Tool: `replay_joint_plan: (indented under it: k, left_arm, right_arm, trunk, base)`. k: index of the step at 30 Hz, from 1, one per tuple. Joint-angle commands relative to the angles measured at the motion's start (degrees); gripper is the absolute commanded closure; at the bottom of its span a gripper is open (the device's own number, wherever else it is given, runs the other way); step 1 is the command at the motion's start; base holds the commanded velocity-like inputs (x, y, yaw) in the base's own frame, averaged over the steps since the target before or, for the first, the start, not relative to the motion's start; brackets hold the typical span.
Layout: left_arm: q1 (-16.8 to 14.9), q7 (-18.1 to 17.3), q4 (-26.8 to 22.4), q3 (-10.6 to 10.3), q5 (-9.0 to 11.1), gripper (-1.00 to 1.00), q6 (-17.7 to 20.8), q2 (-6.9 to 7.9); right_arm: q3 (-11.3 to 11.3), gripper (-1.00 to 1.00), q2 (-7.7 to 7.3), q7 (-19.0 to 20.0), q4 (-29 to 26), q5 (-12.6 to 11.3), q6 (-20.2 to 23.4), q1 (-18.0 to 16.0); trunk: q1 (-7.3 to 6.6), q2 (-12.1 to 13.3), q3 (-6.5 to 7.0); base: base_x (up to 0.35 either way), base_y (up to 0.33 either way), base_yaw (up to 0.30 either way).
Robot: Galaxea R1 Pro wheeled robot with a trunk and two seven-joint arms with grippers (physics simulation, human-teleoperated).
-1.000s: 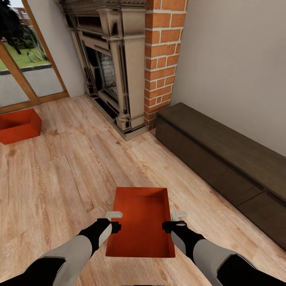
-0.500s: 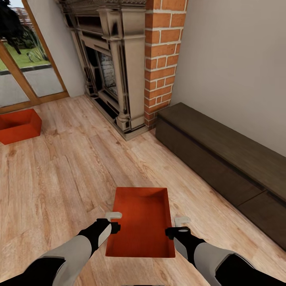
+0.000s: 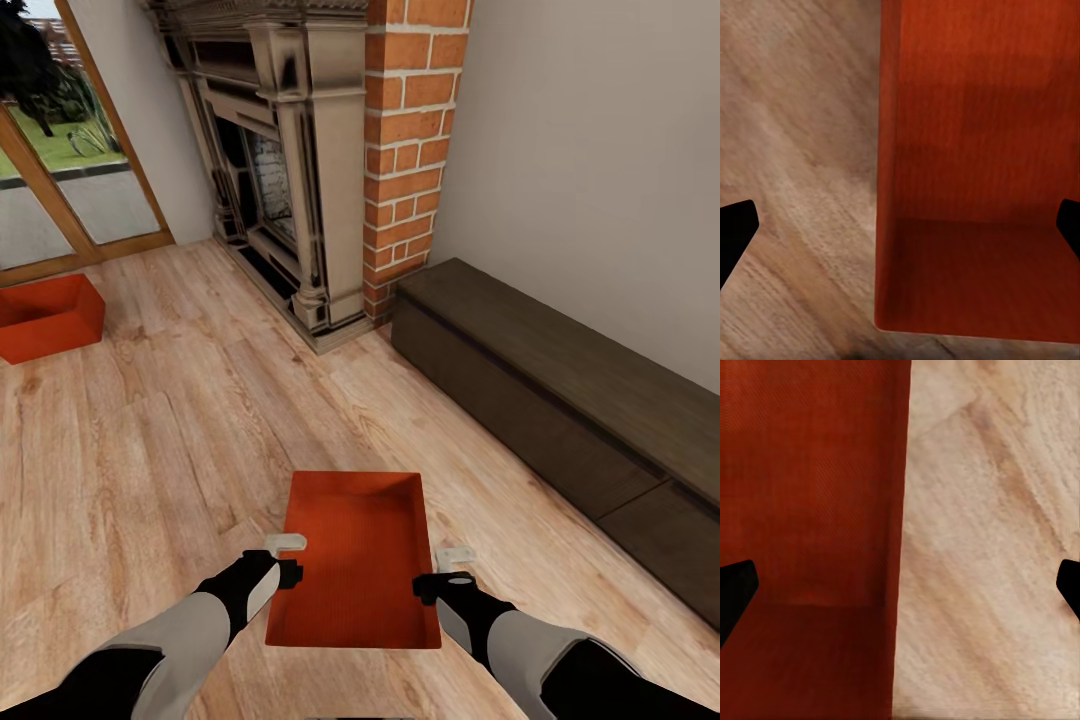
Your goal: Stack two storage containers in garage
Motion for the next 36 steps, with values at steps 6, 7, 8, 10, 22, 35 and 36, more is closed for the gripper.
replay_joint_plan:
  k: [6, 7, 8, 10, 22, 35, 36]
  left_arm:
    - [0.0, 0.2, -0.1, 0.0, 0.3, -1.00, 0.4, 0.08]
    - [0.0, 0.2, -0.1, 0.0, 0.3, -1.00, 0.4, 0.11]
    - [0.0, 0.2, -0.1, 0.0, 0.3, -1.00, 0.4, 0.13]
    - [0.0, 0.2, -0.1, 0.0, 0.3, -1.00, 0.4, 0.15]
    - [0.0, 0.7, -0.1, 0.0, 0.1, -1.00, 0.4, 0.16]
    - [0.0, 0.7, 0.0, -0.1, -0.1, -1.00, 0.4, 0.34]
    - [0.0, 0.7, 0.0, -0.1, -0.1, -1.00, 0.4, 0.34]
  right_arm:
    - [0.5, -1.00, -0.03, 0.4, -0.1, -0.7, 1.4, 0.0]
    - [0.5, -1.00, -0.01, 0.5, -0.1, -0.7, 1.4, 0.0]
    - [0.5, -1.00, 0.01, 0.5, -0.1, -0.7, 1.4, 0.0]
    - [0.5, -1.00, 0.02, 0.5, -0.1, -0.7, 1.4, 0.0]
    - [0.5, -1.00, 0.01, 1.3, -0.1, -0.8, 1.4, 0.0]
    - [0.4, -1.00, -0.06, 1.3, -0.2, -0.4, 0.8, 0.0]
    - [0.4, -1.00, -0.06, 1.3, -0.2, -0.3, 0.8, 0.0]
  trunk:
    - [-0.01, 0.0, -0.03]
    - [-0.01, 0.0, -0.03]
    - [-0.01, 0.0, -0.03]
    - [-0.01, 0.0, -0.03]
    - [-0.01, 0.0, -0.03]
    - [-0.01, 0.0, -0.03]
    - [-0.01, 0.0, -0.03]
  base:
    - [0.000, 0.000, 0.000]
    - [0.000, 0.000, 0.000]
    - [0.000, 0.000, 0.000]
    - [0.000, 0.000, 0.000]
    - [0.000, 0.000, 0.000]
    - [0.000, 0.000, 0.000]
    - [0.000, 0.000, 0.000]
